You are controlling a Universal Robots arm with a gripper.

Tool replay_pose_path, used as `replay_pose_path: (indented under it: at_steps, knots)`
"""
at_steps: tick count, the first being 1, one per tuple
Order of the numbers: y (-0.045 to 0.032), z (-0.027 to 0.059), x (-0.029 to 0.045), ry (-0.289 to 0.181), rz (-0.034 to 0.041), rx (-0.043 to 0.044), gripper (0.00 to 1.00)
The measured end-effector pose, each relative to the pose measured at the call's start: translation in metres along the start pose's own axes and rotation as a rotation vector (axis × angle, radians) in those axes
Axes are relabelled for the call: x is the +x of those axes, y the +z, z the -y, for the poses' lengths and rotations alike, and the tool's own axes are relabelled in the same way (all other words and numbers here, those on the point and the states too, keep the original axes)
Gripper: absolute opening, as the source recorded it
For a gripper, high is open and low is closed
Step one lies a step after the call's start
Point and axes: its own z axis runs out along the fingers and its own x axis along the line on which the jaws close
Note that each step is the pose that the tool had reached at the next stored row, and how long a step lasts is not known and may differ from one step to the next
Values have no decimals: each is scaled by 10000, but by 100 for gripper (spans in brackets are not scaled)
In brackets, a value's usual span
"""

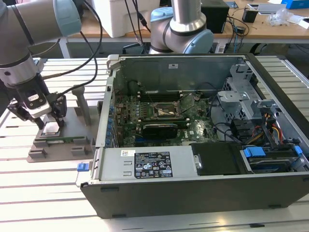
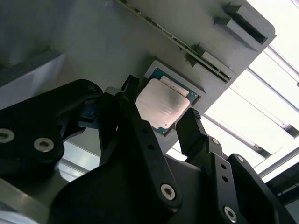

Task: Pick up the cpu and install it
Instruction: 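Pick up the cpu and move it towards the insertion slot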

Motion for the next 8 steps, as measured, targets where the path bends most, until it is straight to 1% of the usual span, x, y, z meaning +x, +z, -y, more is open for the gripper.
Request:
replay_pose_path:
  at_steps: [2,4,6,8]
  knots:
    - [11,-11,26,-19,1,-1,60]
    - [33,-19,34,-30,2,-2,60]
    - [73,-36,36,-30,0,-1,60]
    - [88,-55,45,-30,1,-2,60]
